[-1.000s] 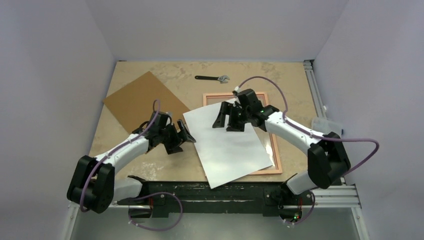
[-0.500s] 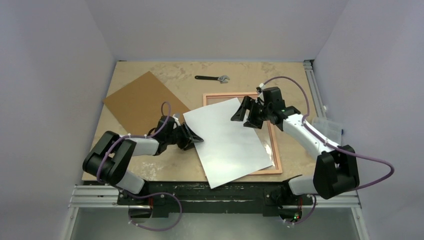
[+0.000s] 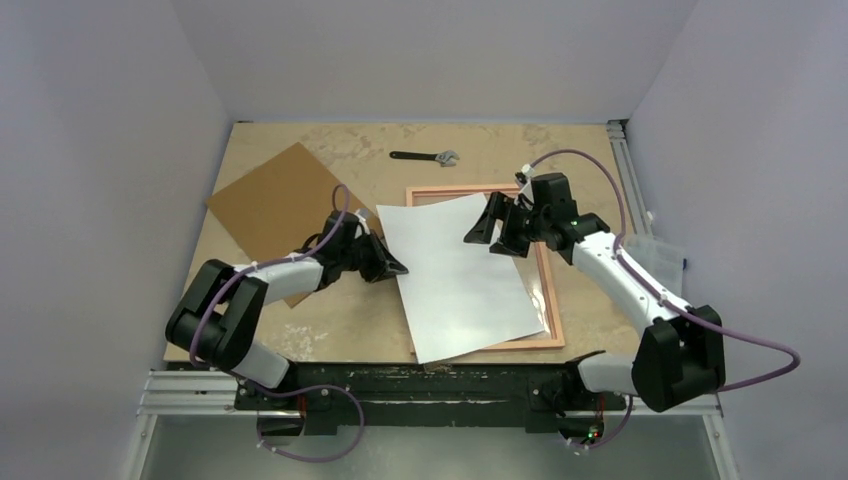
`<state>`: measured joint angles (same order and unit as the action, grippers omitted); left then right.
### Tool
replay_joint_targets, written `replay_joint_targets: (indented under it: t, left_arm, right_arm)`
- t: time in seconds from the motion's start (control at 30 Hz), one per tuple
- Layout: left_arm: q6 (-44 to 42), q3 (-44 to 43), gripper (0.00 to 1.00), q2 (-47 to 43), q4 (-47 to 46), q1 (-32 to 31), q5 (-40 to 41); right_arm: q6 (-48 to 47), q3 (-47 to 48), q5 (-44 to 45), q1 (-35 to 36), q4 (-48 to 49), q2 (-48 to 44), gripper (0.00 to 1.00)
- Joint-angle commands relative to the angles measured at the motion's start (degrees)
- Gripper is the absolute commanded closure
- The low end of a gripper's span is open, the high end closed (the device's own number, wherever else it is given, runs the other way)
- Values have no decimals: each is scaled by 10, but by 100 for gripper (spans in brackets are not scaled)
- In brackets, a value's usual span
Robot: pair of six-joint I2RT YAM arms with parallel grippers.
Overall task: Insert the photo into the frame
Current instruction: Adjust the photo in the photo frame.
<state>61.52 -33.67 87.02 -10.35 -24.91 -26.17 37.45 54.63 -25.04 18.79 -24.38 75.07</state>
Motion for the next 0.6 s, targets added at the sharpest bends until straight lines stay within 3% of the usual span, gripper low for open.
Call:
replay_joint_targets:
  t: [0.0, 0.33, 0.57]
  left_arm:
    - [-83, -89, 100, -23, 128, -7, 17]
    - [-157, -249, 100, 77, 251, -33, 1]
    - [-162, -312, 100, 134, 261, -45, -14]
  right_arm:
    - [-20, 33, -1, -2, -15, -28, 24]
    - [-29, 41, -3, -2, -17, -39, 23]
    - [-29, 43, 11, -2, -13, -54, 10]
